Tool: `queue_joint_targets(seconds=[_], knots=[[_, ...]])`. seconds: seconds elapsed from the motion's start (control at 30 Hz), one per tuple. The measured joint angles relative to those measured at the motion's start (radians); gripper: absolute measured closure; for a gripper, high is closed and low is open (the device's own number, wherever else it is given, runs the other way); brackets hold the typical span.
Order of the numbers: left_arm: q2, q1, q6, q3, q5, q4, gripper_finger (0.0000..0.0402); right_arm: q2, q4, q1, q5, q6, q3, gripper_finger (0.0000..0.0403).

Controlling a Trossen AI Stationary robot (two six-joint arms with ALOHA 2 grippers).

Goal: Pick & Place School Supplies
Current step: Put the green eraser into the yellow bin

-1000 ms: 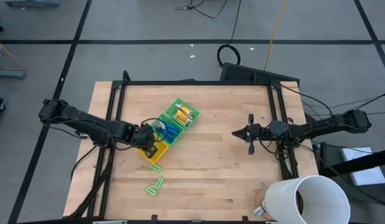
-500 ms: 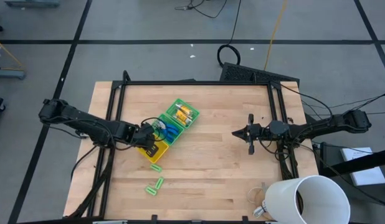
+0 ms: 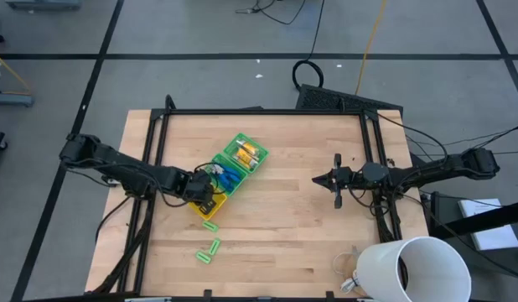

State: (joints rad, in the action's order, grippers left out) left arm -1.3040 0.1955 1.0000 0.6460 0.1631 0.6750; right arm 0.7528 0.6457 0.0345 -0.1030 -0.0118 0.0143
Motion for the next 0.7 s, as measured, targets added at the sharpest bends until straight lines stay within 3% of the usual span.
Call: queue_joint_targets(seconds=[0.23, 0.7], knots=[[-0.012, 0.000, -0.036, 0.000, -0.015, 0.001, 0.0321, 0.000, 0.000, 0.000, 0.000, 0.000, 0.000, 0.0394], [-0.009, 0.000, -0.107, 0.059, -0.010, 0.031, 0.0316, 0.000, 0.000, 0.000, 0.000, 0.000, 0.000, 0.0394]])
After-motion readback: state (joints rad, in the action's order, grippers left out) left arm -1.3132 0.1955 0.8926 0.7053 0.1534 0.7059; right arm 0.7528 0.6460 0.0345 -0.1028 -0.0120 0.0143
